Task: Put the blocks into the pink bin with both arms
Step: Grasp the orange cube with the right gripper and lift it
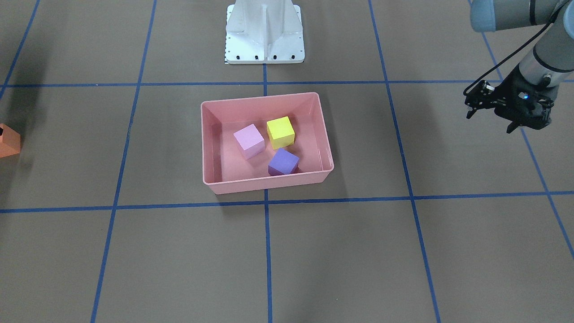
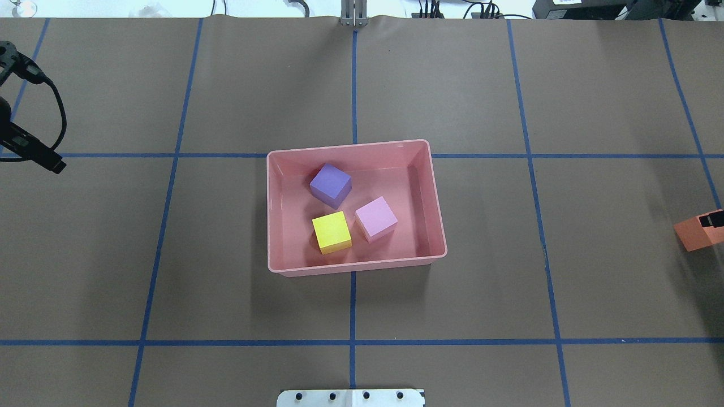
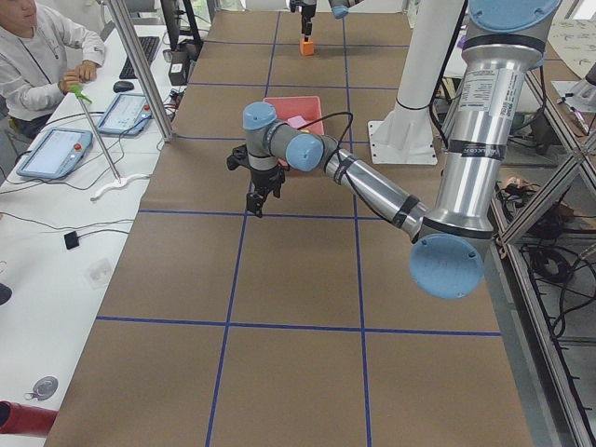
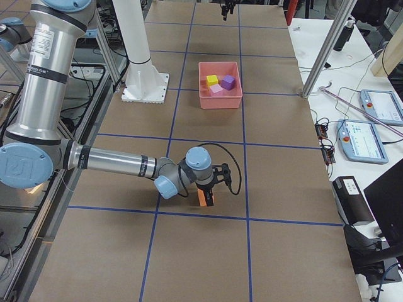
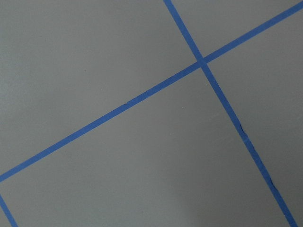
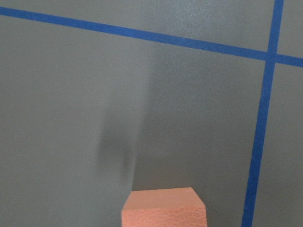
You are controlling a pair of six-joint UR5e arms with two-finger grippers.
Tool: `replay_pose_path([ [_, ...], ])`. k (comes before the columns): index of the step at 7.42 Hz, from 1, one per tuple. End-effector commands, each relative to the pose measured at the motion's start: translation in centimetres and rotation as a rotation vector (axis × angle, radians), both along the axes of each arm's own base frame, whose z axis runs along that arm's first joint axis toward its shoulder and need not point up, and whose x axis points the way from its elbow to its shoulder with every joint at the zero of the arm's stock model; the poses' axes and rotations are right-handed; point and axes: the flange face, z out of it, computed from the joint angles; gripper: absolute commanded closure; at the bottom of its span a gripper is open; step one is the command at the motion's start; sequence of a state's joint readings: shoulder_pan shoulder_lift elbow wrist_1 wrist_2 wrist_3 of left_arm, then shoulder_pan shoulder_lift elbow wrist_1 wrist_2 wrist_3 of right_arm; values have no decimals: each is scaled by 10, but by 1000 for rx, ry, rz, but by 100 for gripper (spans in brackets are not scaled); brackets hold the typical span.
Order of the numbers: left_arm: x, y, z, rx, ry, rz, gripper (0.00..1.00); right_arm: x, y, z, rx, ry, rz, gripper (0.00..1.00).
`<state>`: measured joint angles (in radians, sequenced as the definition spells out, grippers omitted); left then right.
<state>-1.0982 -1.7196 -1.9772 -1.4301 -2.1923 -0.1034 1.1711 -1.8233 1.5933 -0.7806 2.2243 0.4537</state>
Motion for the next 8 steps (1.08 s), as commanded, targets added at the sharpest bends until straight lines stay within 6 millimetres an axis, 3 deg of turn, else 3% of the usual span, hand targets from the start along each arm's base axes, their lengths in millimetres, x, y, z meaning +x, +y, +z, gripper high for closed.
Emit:
replay_pose_path([
  [1, 0, 0, 0, 0, 2, 0, 0, -14, 3, 6, 17, 25, -20, 0],
  [4, 1, 0, 0, -2, 1, 0, 0, -36, 11, 14, 42, 89, -63, 0],
  [5, 1, 0, 0, -2, 1, 0, 0, -38, 13, 20, 36, 103, -67, 31],
  [6, 2, 0, 1, -4, 0, 2, 0, -39, 12, 19, 37, 103, -68, 99],
  [8, 2, 0, -1, 0, 4, 2, 0, -46, 2, -11, 60, 62, -69, 100],
])
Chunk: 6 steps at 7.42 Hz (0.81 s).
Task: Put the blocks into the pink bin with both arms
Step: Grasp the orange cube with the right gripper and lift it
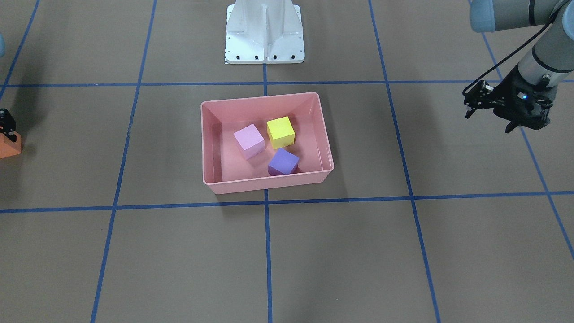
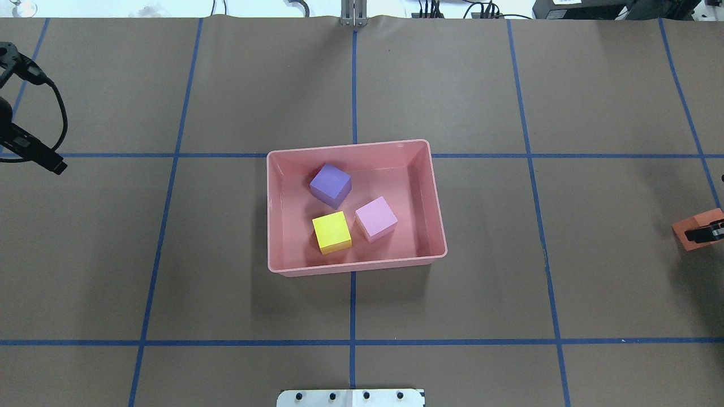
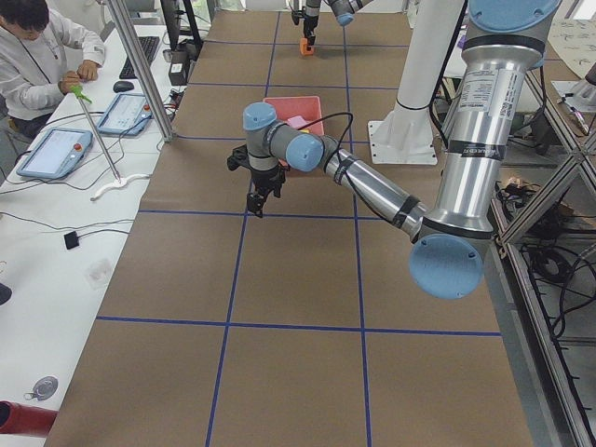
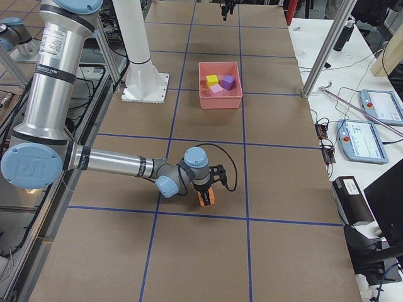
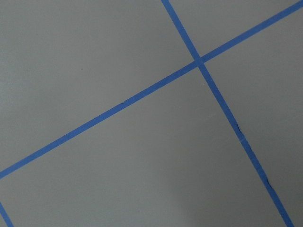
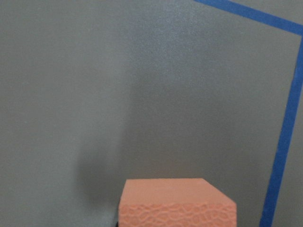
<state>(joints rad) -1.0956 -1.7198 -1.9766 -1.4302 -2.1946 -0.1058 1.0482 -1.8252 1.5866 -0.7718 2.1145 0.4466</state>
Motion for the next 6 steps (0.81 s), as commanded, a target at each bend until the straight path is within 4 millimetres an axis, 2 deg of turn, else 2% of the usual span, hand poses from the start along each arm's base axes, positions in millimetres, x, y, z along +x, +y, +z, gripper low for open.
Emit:
replay_pose_path([
  [1, 0, 0, -1, 0, 1, -1, 0, -13, -19, -55, 4, -59, -15, 100],
  [2, 0, 0, -1, 0, 1, -1, 0, -23, -39, -101, -4, -65, -8, 100],
  [4, 3, 1, 0, -24, 10, -13, 0, -53, -90, -210, -81, -115, 102, 100],
  [5, 5, 1, -4, -70, 17, -67, 0, -68, -101, -246, -86, -156, 127, 100],
  [6, 6, 2, -6, -121, 21, -126, 0, -101, -104, -278, -122, -200, 142, 100],
])
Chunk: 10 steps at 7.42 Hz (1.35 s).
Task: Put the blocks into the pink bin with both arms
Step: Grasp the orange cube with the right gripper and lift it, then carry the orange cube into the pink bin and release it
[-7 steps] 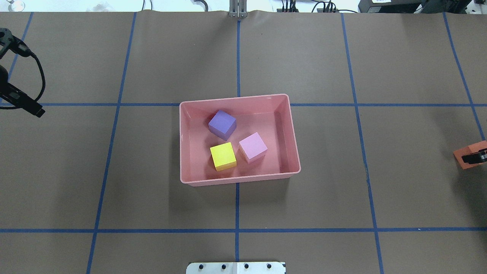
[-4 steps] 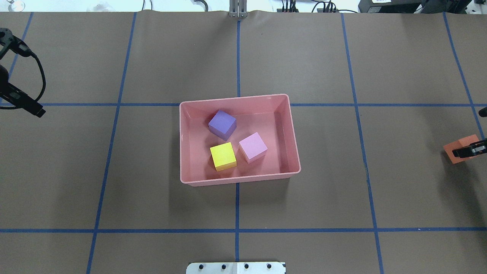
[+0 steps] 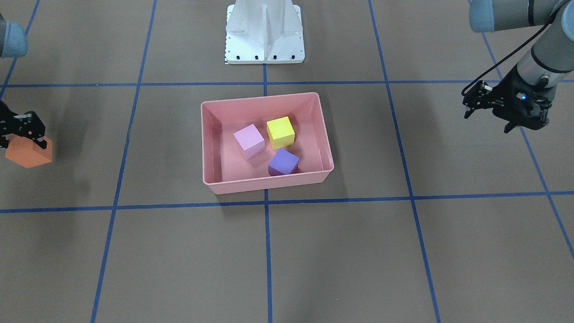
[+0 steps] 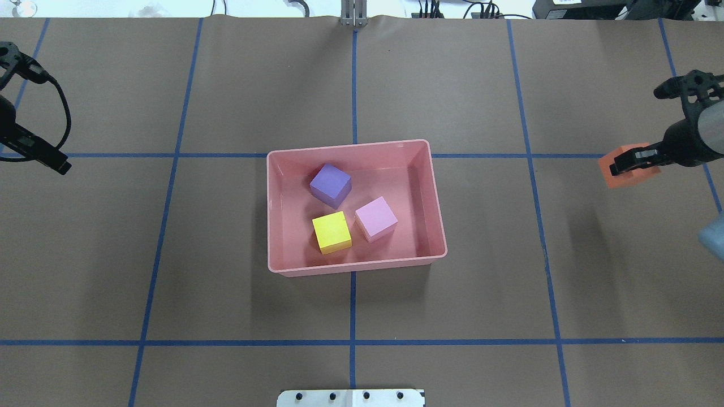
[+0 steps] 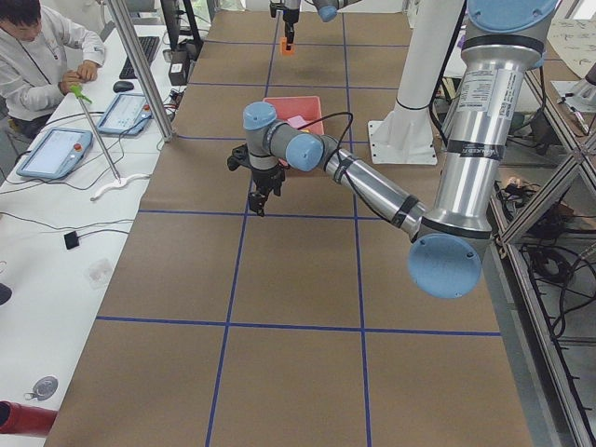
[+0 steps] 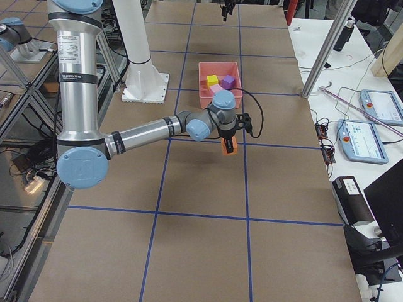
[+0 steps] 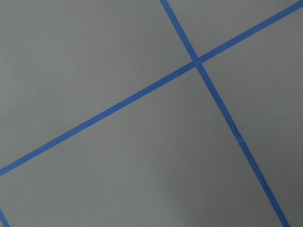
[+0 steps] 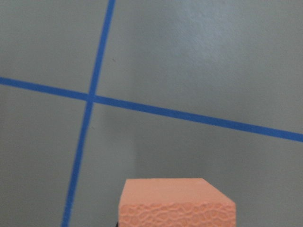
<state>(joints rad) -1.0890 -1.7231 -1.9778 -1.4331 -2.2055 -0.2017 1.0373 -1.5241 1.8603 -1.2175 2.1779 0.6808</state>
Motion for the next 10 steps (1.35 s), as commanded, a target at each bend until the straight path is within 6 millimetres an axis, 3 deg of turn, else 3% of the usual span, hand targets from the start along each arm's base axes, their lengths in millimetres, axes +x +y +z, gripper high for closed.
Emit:
replay_pose_path([
  [1, 0, 1, -2, -100, 8, -117, 0, -66, -17, -94, -104, -90, 68, 100],
  [3, 1, 1, -2, -105, 8, -120, 0, -137, -18, -189, -193, -96, 104, 100],
  [4, -1, 1, -2, -105, 9, -123, 0, -186, -1, -228, -208, -65, 123, 100],
  [5, -1, 1, -2, -105, 9, -123, 0, -228, 17, -252, -206, -51, 153, 100],
  [6, 0, 1, -2, -108, 8, -122, 0, -253, 29, -257, -221, -44, 165, 78],
  [7, 0, 1, -2, -108, 8, -122, 0, -265, 35, -256, -203, -29, 172, 1],
  [10, 1, 0, 2, -115, 4, -121, 0, -264, 34, -259, -184, -29, 164, 0],
])
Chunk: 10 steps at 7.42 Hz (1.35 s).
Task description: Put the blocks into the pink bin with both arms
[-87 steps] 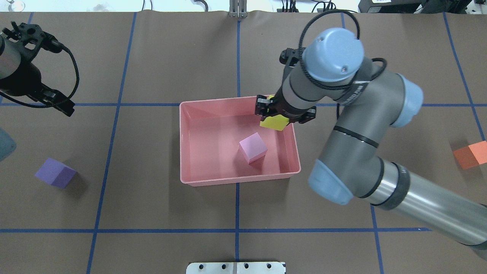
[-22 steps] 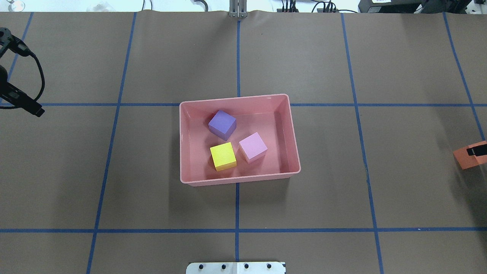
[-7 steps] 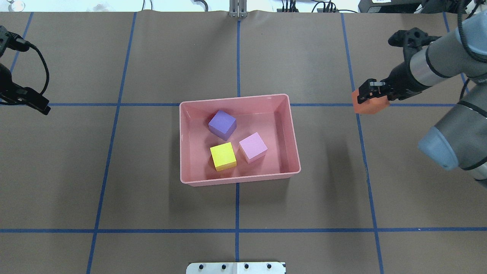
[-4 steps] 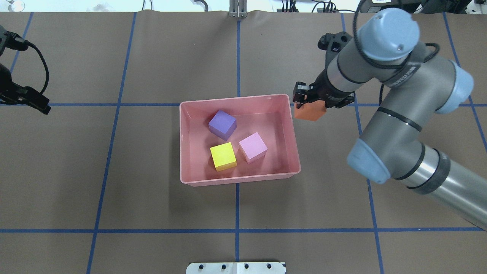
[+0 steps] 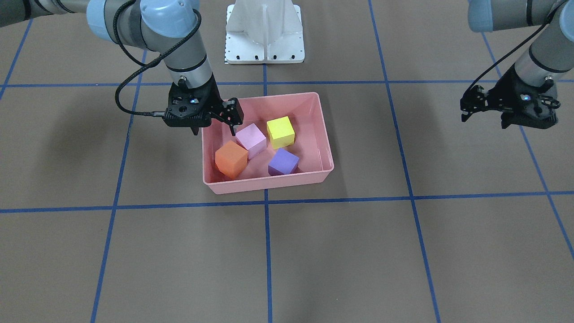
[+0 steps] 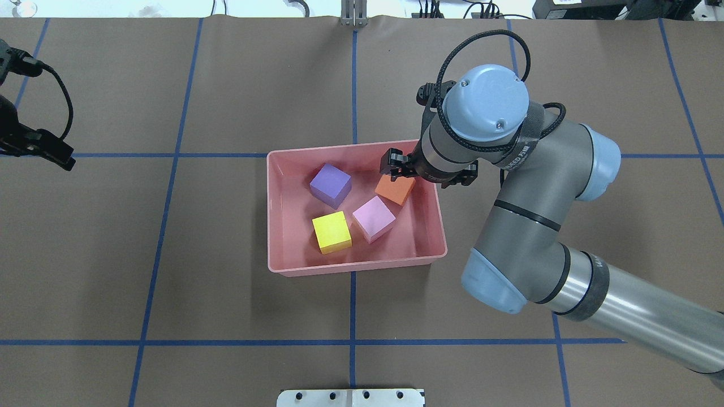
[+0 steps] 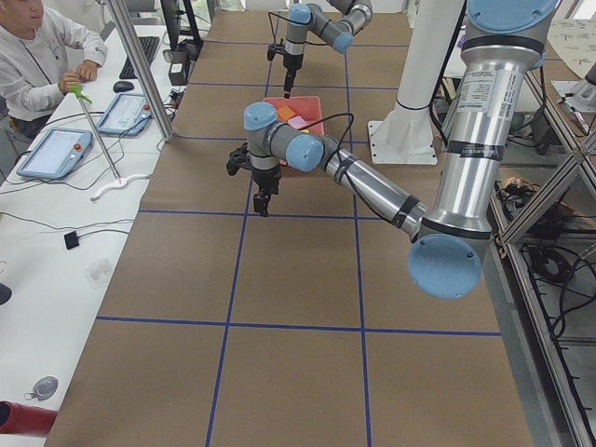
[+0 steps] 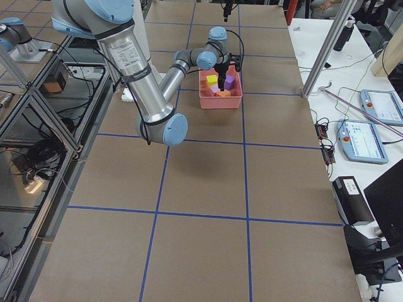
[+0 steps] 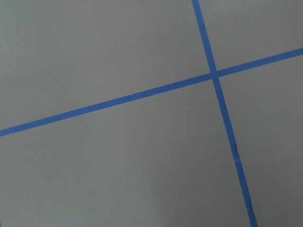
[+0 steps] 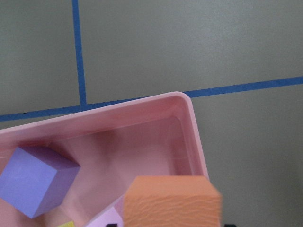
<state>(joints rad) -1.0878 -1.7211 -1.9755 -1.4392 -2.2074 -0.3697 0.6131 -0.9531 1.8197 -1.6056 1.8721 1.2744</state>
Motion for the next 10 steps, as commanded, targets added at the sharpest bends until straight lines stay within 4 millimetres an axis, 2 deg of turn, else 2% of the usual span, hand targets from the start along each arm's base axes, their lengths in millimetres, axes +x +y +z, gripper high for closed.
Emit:
replay_pose_path([
  [1, 0, -1, 2, -1, -3, 2, 0, 12, -12, -3, 18, 0, 1, 0],
  [2, -2, 2, 10, -12, -11, 4, 0, 37, -32, 4, 31, -3, -31, 0],
  [3, -12, 17, 44, -69, -43, 3, 0, 67, -55, 16, 49, 4, -50, 0],
  [4, -25, 31, 71, -115, -67, -6, 0, 101, -75, 43, 72, 33, -72, 0],
  [5, -50, 26, 72, -117, -61, -58, 0, 144, -96, 82, 118, 78, -125, 0],
  [6, -79, 33, 87, -155, -52, -102, 0, 190, -116, 118, 142, 100, -170, 0],
  [7, -113, 40, 100, -144, -11, -87, 0, 229, -127, 149, 159, 108, -216, 0],
  [8, -154, 56, 127, -97, 2, -39, 0, 266, -132, 180, 177, 128, -243, 0],
  [10, -214, 92, 170, -71, -7, -33, 0, 337, -143, 251, 174, 137, -298, 0],
])
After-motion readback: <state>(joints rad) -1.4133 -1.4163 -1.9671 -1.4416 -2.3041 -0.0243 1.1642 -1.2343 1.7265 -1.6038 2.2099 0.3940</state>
